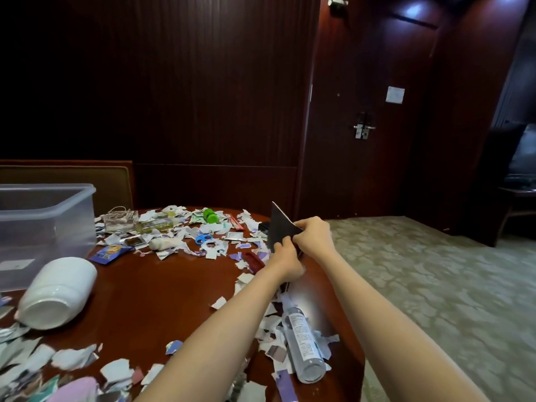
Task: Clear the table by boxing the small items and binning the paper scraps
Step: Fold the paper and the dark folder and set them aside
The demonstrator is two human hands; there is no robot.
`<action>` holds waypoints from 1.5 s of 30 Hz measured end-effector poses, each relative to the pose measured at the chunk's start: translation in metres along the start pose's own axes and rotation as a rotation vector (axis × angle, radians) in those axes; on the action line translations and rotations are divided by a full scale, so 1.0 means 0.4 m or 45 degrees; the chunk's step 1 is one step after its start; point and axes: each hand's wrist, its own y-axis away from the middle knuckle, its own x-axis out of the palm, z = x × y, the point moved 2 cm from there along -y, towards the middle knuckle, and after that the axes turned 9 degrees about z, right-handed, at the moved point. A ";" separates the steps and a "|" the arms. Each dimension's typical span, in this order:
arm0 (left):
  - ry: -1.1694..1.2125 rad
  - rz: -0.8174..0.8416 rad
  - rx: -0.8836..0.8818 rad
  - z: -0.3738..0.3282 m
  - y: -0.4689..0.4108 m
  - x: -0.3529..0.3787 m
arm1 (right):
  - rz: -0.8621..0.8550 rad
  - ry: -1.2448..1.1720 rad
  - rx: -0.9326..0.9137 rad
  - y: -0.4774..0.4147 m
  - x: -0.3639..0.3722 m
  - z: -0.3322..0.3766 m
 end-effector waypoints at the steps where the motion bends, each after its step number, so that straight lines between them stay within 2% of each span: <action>1: -0.011 0.012 -0.025 0.006 0.005 -0.005 | 0.000 -0.040 -0.001 0.001 0.005 0.000; 8: 0.027 0.058 -0.009 0.000 0.024 -0.021 | -0.135 -0.042 -0.006 -0.009 -0.012 0.000; 14: -0.004 0.123 0.014 -0.017 0.019 0.018 | -0.267 -0.166 0.110 -0.006 -0.066 -0.067; 20: -0.118 0.241 0.035 -0.022 0.011 0.053 | -0.264 -0.526 0.512 -0.001 -0.052 -0.225; 24: -0.142 0.215 0.020 -0.010 0.006 0.039 | -0.234 -0.719 0.684 0.004 -0.027 -0.288; 33: -0.094 0.186 -0.022 0.075 -0.017 0.001 | -0.177 -0.350 0.722 -0.023 0.044 -0.302; 38: -0.102 0.257 -0.001 0.065 -0.023 0.019 | -0.176 -0.314 0.699 -0.039 0.053 -0.306; 45: -0.160 0.268 -0.111 0.083 -0.023 0.018 | -0.211 -0.338 0.711 -0.046 0.052 -0.321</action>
